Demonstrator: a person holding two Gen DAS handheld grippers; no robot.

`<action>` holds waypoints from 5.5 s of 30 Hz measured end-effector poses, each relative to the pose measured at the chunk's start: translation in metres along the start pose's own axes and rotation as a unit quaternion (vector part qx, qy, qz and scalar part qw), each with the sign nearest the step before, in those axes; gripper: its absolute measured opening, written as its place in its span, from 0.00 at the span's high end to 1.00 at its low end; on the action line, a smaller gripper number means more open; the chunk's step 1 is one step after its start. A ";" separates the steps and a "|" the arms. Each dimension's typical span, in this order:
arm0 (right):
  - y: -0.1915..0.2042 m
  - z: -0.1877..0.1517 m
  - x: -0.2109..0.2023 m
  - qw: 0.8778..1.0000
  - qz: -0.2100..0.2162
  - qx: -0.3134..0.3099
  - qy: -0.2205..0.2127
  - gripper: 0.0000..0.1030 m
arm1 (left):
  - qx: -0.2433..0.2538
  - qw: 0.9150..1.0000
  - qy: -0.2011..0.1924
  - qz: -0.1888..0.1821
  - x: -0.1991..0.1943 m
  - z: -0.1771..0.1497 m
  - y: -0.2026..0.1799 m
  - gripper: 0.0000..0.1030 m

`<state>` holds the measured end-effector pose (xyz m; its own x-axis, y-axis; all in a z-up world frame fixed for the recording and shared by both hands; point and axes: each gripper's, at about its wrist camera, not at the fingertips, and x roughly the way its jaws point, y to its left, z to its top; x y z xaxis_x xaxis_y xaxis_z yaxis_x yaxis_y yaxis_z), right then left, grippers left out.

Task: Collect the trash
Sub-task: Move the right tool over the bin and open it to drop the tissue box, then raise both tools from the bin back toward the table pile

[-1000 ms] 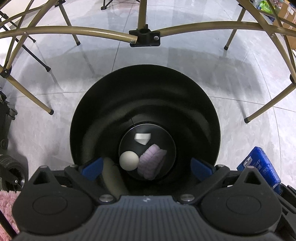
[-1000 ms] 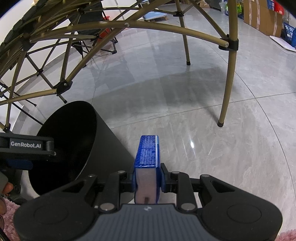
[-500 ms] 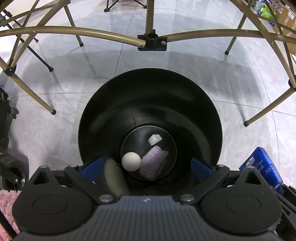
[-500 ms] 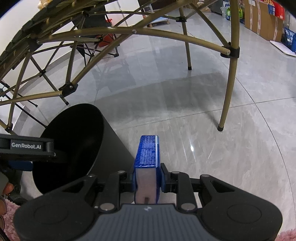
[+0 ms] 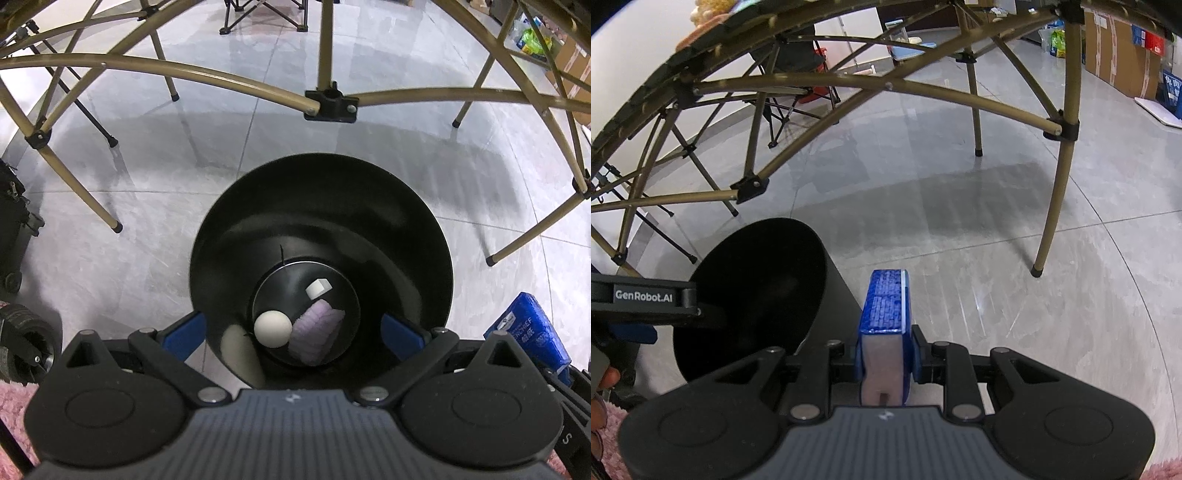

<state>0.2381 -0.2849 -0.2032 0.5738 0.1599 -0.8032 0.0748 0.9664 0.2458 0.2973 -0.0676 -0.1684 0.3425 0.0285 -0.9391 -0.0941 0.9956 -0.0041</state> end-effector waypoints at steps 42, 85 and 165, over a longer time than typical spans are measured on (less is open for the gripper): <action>0.121 0.015 0.005 0.995 0.053 -0.090 -0.009 0.78 | -0.095 0.995 -0.026 0.027 -0.020 -0.019 0.131 0.00; 0.163 0.010 0.067 0.991 0.016 -0.101 0.086 0.00 | -0.122 0.992 -0.002 0.039 -0.005 -0.031 0.172 0.00; 0.093 0.133 -0.101 0.961 0.009 -0.113 -0.252 0.00 | -0.055 0.967 -0.247 -0.027 -0.149 0.068 0.077 0.00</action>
<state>0.2954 -0.2379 -0.0277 0.8995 0.1142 -0.4218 -0.0852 0.9926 0.0870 0.3022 0.0110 -0.0057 0.7521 0.0432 -0.6576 -0.1536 0.9819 -0.1112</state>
